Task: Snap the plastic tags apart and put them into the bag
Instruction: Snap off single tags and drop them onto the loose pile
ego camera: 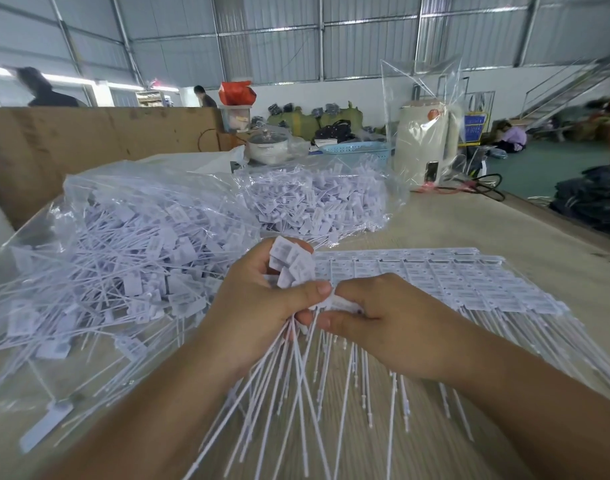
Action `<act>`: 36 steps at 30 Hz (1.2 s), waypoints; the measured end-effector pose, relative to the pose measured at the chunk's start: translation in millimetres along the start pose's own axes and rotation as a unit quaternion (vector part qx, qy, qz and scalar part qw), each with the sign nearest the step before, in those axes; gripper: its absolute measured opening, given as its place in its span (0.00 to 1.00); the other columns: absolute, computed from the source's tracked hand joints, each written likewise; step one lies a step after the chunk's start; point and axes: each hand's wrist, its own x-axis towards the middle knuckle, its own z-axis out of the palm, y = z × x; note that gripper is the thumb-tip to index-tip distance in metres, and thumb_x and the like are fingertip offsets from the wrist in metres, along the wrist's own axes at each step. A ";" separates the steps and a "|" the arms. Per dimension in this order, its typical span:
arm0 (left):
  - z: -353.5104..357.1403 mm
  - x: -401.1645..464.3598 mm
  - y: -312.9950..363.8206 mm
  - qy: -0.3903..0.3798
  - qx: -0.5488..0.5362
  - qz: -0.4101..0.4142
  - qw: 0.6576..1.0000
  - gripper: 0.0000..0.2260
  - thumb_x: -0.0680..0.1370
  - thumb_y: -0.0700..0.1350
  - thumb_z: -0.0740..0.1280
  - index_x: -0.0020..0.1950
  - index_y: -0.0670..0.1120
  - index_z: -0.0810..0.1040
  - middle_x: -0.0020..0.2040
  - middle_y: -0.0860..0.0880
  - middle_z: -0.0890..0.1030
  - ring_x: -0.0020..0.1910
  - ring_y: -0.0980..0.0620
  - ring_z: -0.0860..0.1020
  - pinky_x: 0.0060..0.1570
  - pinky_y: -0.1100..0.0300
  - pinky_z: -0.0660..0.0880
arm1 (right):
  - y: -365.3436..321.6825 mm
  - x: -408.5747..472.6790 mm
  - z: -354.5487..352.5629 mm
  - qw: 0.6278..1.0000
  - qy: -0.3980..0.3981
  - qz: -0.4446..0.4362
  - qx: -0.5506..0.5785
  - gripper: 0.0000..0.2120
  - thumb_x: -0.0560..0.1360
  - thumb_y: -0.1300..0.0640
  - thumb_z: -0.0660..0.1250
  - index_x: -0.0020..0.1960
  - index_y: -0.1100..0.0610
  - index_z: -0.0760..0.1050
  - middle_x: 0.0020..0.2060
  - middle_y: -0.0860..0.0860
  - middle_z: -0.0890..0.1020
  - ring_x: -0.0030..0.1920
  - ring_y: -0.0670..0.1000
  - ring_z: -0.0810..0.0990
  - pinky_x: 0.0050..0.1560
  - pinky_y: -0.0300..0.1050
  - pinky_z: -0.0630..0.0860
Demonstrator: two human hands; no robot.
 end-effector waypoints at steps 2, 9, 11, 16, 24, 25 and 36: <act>-0.7 0.2 0.2 0.001 -0.006 -0.007 1.000 0.12 0.62 0.42 0.77 0.41 0.54 0.82 0.35 0.48 0.84 0.25 0.54 0.78 0.22 0.64 0.73 | -1.0 -0.3 -0.8 1.000 0.003 0.003 0.005 0.15 0.77 0.40 0.62 0.43 0.51 0.77 0.26 0.44 0.73 0.26 0.44 0.70 0.31 0.40 0.64; 0.2 3.2 0.9 0.026 -0.107 -0.048 0.993 0.13 0.57 0.51 0.77 0.40 0.52 0.83 0.32 0.46 0.80 0.24 0.53 0.74 0.20 0.63 0.70 | -14.3 -2.3 -0.9 0.995 0.097 -0.017 -0.025 0.17 0.77 0.40 0.59 0.37 0.51 0.68 0.26 0.46 0.71 0.28 0.45 0.71 0.32 0.47 0.68; 0.6 4.9 2.1 0.031 -0.129 -0.062 0.989 0.16 0.56 0.52 0.78 0.40 0.50 0.82 0.32 0.46 0.79 0.23 0.53 0.72 0.20 0.65 0.69 | -19.4 -2.6 3.2 0.991 0.130 -0.024 -0.025 0.19 0.76 0.38 0.57 0.39 0.53 0.70 0.28 0.46 0.70 0.30 0.47 0.72 0.33 0.49 0.70; 2.2 6.9 2.8 0.054 -0.226 -0.080 0.969 0.15 0.64 0.43 0.73 0.49 0.43 0.79 0.28 0.49 0.77 0.19 0.56 0.70 0.18 0.68 0.67 | -23.8 1.9 7.5 0.965 0.260 -0.012 0.027 0.20 0.77 0.42 0.59 0.31 0.49 0.61 0.23 0.45 0.69 0.25 0.45 0.67 0.27 0.42 0.64; -1.8 2.5 -4.9 0.041 -0.162 -0.064 0.984 0.13 0.73 0.43 0.71 0.55 0.41 0.77 0.33 0.46 0.80 0.26 0.52 0.77 0.25 0.61 0.74 | -4.8 -4.7 -11.0 0.976 0.192 -0.055 0.089 0.16 0.76 0.39 0.60 0.39 0.49 0.69 0.24 0.40 0.72 0.22 0.43 0.66 0.24 0.36 0.63; 2.5 0.7 -5.2 0.026 -0.153 -0.056 0.986 0.14 0.73 0.43 0.72 0.56 0.41 0.77 0.35 0.45 0.81 0.28 0.51 0.78 0.27 0.60 0.75 | -7.8 -5.0 -5.9 0.984 0.146 -0.073 0.077 0.12 0.77 0.39 0.61 0.46 0.47 0.70 0.27 0.39 0.76 0.22 0.43 0.68 0.24 0.38 0.65; 12.8 -3.8 -2.7 -0.065 -0.107 -0.025 0.992 0.20 0.66 0.39 0.76 0.56 0.43 0.78 0.46 0.42 0.84 0.45 0.45 0.83 0.44 0.55 0.80 | -6.2 -2.5 6.5 0.997 0.045 -0.045 0.048 0.33 0.75 0.43 0.66 0.74 0.48 0.53 0.44 0.44 0.82 0.40 0.41 0.81 0.41 0.44 0.77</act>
